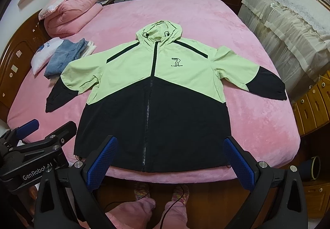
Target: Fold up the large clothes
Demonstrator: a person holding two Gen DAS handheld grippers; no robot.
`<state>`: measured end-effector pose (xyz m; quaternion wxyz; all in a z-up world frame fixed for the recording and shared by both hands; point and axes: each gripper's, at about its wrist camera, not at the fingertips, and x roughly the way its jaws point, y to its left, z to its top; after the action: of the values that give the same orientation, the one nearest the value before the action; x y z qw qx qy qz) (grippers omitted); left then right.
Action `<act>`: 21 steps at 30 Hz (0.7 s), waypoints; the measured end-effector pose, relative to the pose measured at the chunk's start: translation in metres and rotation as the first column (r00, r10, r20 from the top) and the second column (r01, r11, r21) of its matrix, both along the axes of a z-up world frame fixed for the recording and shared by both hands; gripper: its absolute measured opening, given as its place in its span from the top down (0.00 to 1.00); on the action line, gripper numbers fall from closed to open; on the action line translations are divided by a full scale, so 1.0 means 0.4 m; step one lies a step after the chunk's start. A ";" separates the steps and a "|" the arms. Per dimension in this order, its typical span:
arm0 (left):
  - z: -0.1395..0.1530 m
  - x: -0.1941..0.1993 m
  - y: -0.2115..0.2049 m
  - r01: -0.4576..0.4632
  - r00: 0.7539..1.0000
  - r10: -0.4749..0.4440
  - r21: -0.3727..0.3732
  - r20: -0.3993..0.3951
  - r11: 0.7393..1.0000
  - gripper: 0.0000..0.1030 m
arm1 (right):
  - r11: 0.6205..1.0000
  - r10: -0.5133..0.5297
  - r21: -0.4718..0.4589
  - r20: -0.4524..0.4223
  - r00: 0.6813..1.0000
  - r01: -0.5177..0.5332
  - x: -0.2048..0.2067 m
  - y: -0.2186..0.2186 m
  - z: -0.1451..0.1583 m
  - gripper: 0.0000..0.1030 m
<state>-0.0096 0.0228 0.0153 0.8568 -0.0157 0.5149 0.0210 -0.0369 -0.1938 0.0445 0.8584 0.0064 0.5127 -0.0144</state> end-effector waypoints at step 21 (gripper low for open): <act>0.032 0.024 0.053 0.066 0.997 -0.065 -0.027 0.040 0.997 0.02 | 0.999 -0.048 0.011 0.027 0.999 0.048 -0.047 0.051 0.027 0.00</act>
<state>-0.0001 0.0439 0.0282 0.8667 -0.0111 0.4985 -0.0147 -0.0556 -0.1734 0.0552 0.8646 0.0233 0.5009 -0.0322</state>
